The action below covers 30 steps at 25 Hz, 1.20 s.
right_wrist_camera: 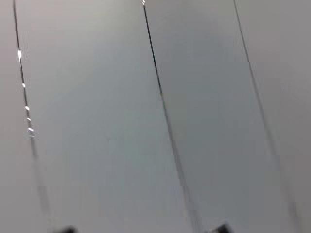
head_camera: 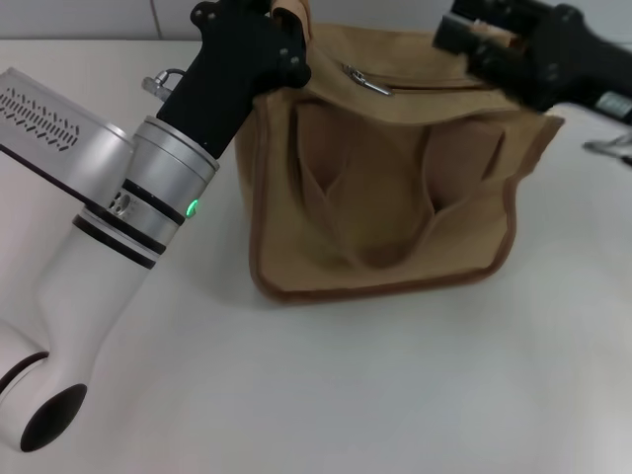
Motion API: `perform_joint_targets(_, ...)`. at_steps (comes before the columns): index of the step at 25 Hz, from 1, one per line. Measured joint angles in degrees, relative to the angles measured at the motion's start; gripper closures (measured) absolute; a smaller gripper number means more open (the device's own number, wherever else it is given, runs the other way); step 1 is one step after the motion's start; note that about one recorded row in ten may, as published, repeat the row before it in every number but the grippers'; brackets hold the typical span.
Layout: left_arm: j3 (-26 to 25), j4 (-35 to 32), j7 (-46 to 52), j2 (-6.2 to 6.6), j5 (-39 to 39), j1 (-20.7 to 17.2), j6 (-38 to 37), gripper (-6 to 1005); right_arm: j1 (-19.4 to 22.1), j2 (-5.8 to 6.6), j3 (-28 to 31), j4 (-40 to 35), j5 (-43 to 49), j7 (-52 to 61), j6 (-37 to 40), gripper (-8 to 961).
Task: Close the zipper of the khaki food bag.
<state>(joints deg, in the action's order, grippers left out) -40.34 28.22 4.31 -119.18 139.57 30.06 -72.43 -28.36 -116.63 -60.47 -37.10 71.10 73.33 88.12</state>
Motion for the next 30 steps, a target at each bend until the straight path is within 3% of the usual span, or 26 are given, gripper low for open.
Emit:
perform_joint_targets(4,0.1,0.0,0.0,0.0,0.3,0.0,0.0,944,-2.3,5.16,0.1,-7.4,7.3,31.7,2.8,461)
perform_joint_targets(8,0.4,0.0,0.0,0.0,0.3,0.0,-0.1,943,-9.1,10.28,3.8,-4.3,15.4,53.5,6.9,461)
perform_joint_targets(9,0.4,0.0,0.0,0.0,0.3,0.0,-0.4,943,-12.4,12.27,7.5,-1.1,19.2,60.1,9.3,461)
perform_joint_targets(10,0.4,0.0,0.0,0.0,0.3,0.0,-0.4,943,-12.4,12.27,7.5,-1.1,19.2,60.1,9.3,461)
perform_joint_targets(13,0.4,0.1,0.0,0.0,0.4,0.0,-0.4,942,-16.0,14.28,10.7,2.6,23.7,67.7,10.2,461)
perform_joint_targets(17,0.9,-0.1,0.0,0.01,0.4,0.0,-0.4,942,-18.1,14.31,10.7,6.7,24.6,70.6,8.1,461)
perform_joint_targets(19,1.1,-0.3,0.0,0.0,0.4,0.0,-0.4,942,-19.4,13.14,10.5,9.3,24.8,70.6,6.6,461)
perform_joint_targets(20,1.1,-0.3,0.0,0.0,0.4,0.0,-0.4,941,-19.4,13.14,10.5,9.3,24.8,70.6,6.6,461)
perform_joint_targets(24,1.1,-0.3,0.0,0.0,0.4,-0.1,-0.3,941,-21.2,10.46,10.3,9.9,29.0,70.7,2.7,461)
perform_joint_targets(30,1.2,-0.3,0.0,0.0,0.5,-0.1,-0.1,940,-22.7,9.57,10.3,9.6,32.1,69.3,1.9,461)
